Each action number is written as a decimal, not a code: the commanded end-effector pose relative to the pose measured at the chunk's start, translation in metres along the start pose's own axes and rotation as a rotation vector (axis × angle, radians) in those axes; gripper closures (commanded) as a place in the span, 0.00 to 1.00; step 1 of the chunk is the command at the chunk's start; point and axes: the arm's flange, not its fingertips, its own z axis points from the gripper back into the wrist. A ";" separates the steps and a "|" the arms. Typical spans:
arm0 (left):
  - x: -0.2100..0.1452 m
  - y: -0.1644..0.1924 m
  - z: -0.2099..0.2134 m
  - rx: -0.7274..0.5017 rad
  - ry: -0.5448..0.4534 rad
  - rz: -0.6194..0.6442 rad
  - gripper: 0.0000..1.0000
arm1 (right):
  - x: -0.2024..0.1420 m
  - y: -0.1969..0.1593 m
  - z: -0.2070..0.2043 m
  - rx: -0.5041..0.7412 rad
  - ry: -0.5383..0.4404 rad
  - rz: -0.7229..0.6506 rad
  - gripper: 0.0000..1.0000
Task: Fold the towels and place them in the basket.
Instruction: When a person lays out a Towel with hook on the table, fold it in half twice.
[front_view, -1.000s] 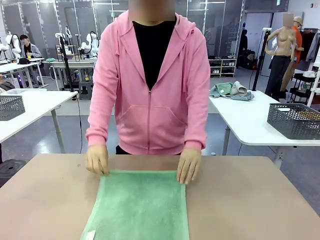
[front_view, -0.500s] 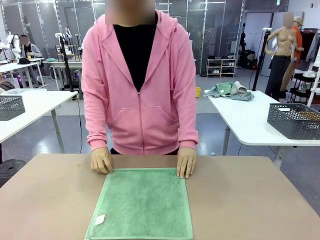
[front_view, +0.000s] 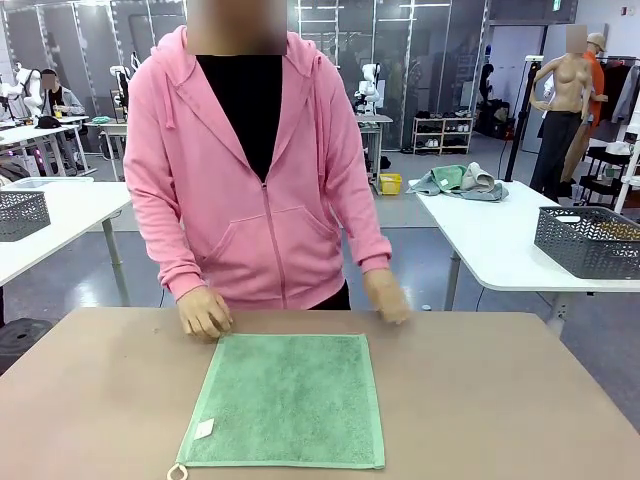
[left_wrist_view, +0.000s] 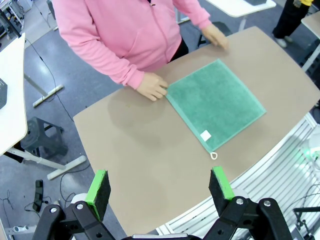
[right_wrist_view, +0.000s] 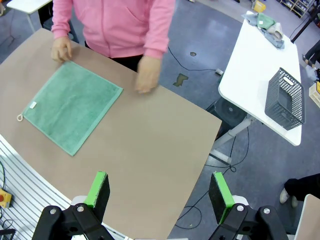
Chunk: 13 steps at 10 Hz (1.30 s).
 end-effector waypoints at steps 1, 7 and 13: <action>0.002 -0.002 0.001 -0.003 -0.002 -0.005 0.00 | 0.001 0.000 0.001 0.008 -0.009 0.004 0.00; 0.002 -0.002 0.001 -0.003 -0.002 -0.005 0.00 | 0.001 0.000 0.001 0.008 -0.009 0.004 0.00; 0.032 -0.066 -0.044 -0.157 0.081 -0.661 0.00 | 0.033 0.098 -0.040 0.140 -0.006 0.569 0.00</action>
